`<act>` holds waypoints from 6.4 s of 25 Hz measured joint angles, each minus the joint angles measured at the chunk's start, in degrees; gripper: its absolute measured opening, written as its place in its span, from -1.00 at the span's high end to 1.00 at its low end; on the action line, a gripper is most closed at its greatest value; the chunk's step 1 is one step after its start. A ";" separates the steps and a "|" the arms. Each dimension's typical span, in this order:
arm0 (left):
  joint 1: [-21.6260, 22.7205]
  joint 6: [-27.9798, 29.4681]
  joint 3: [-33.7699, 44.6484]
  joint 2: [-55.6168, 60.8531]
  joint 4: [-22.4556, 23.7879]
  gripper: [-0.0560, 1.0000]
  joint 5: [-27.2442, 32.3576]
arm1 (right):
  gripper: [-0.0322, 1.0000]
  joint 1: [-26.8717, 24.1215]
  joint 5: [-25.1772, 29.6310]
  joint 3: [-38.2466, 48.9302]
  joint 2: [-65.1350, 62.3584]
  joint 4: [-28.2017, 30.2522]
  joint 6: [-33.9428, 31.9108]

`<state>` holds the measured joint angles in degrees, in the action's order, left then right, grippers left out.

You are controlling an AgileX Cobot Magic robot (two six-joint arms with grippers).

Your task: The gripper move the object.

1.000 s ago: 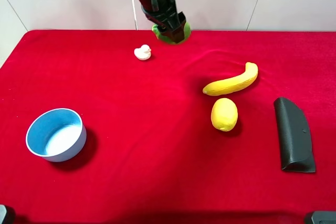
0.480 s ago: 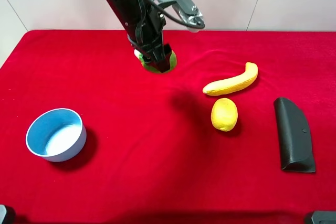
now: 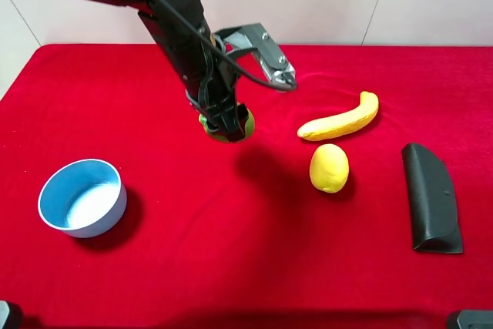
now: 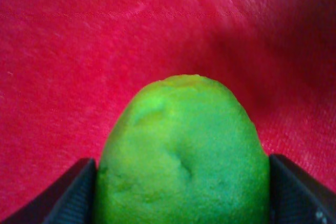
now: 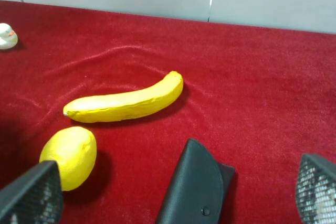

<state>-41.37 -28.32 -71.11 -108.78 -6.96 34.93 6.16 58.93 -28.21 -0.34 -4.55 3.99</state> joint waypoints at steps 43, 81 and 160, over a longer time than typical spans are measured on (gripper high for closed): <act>-0.65 2.55 18.94 1.45 -0.42 -0.28 -15.00 | -0.41 0.00 0.00 0.00 0.00 -0.15 0.00; -0.77 2.55 19.50 0.36 -0.25 -0.98 -16.69 | -0.41 0.00 0.00 0.00 0.00 -0.15 0.00; -0.77 28.32 42.17 72.93 10.56 -0.98 25.85 | -0.41 0.00 0.00 0.00 0.00 -0.15 -0.05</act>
<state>-42.13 0.00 -28.94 -35.86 3.60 60.78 6.16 58.93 -28.21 -0.34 -4.70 3.94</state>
